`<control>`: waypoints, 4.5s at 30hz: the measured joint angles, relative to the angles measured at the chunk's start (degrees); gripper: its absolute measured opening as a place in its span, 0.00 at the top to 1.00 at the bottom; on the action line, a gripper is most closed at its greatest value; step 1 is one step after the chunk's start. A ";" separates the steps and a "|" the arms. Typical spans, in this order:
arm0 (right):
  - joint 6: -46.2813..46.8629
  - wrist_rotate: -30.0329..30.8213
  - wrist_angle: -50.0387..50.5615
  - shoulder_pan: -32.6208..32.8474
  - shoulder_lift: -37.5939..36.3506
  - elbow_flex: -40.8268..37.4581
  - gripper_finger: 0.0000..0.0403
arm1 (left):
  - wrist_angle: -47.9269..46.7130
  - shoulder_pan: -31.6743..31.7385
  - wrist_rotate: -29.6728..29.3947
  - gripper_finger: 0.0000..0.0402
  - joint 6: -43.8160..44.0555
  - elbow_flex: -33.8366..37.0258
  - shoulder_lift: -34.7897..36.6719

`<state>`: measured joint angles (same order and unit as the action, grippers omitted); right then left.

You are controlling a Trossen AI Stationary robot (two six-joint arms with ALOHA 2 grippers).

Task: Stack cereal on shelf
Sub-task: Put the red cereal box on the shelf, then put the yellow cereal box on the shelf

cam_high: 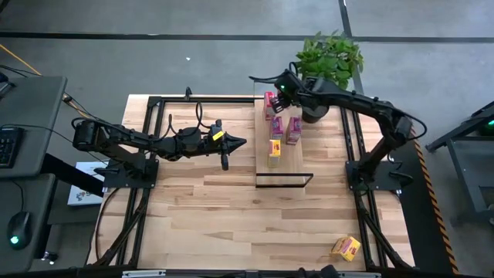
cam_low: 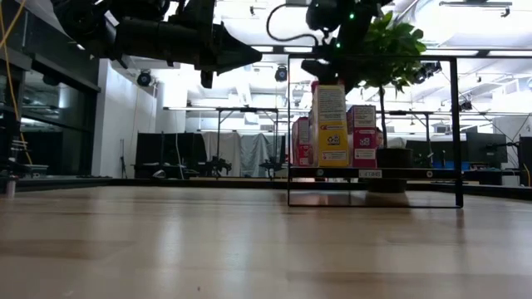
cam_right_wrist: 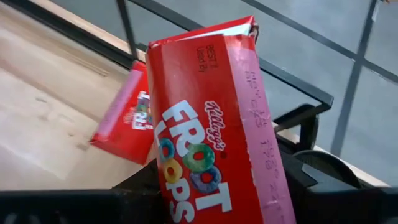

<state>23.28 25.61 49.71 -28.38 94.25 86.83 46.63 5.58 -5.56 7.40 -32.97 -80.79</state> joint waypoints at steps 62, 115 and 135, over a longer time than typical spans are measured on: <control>8.79 -4.77 -1.39 -3.10 9.01 0.00 0.51 | -0.02 -0.02 0.02 1.00 1.50 0.00 0.00; 2.91 -10.70 -2.49 1.24 -2.00 0.11 0.38 | -0.48 -0.02 0.02 1.00 1.38 0.00 0.00; -22.65 -33.55 8.39 9.74 -4.06 0.11 0.38 | -4.87 0.00 0.02 1.00 1.40 0.00 0.00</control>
<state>0.63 -7.95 58.11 -18.64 90.19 86.94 41.76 5.58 -5.54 8.80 -32.97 -80.79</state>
